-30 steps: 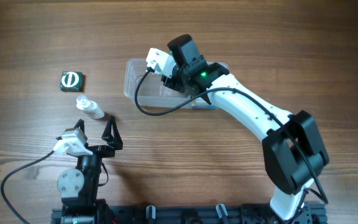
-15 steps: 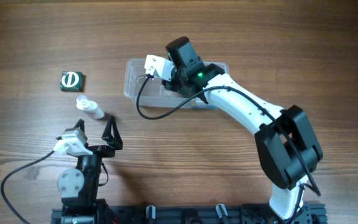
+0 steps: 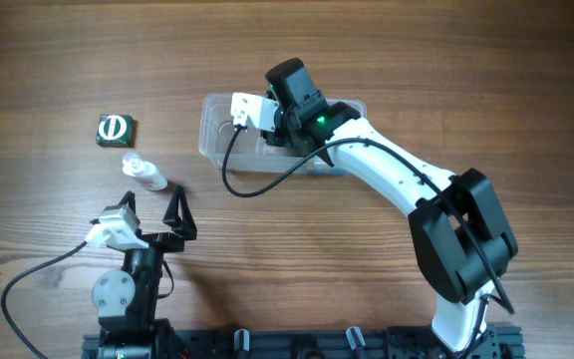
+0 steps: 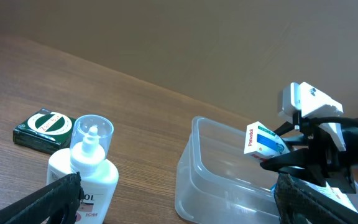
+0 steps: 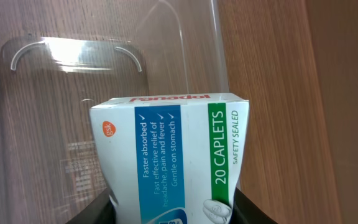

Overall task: Pack container
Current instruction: 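Lower the Panadol box into the container and open the right gripper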

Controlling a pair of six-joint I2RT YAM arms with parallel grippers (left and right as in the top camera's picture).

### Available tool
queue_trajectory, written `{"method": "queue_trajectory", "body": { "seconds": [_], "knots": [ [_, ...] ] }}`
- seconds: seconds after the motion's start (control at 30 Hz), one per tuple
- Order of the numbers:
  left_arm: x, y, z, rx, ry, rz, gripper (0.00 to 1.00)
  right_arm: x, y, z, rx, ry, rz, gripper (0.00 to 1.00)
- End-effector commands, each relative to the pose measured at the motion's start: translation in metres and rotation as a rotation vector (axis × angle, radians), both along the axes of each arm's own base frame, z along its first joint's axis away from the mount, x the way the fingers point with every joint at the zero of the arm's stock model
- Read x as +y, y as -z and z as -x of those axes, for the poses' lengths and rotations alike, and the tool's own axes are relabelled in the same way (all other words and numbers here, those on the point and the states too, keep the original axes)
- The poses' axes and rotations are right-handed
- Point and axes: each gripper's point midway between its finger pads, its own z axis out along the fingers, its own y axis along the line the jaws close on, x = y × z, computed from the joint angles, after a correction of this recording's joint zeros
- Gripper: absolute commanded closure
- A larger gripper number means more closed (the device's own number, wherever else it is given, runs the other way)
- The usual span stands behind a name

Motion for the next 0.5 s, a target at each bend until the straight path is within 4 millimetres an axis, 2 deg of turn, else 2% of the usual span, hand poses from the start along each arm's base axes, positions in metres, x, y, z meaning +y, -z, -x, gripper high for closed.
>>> {"method": "queue_trajectory", "body": {
  "seconds": [0.0,0.17,0.47],
  "knots": [
    [0.004,0.002,0.0,0.004,-0.018,0.001,0.0,0.006,0.006,0.002,-0.005,-0.044,0.015,0.67],
    [0.004,0.002,0.0,0.004,-0.018,0.001,0.0,0.006,0.015,0.001,0.005,-0.049,0.027,0.66],
    [0.004,0.002,0.0,0.004,-0.018,0.001,0.0,0.006,0.06,0.001,0.059,-0.048,0.065,0.67]
  ]
}}
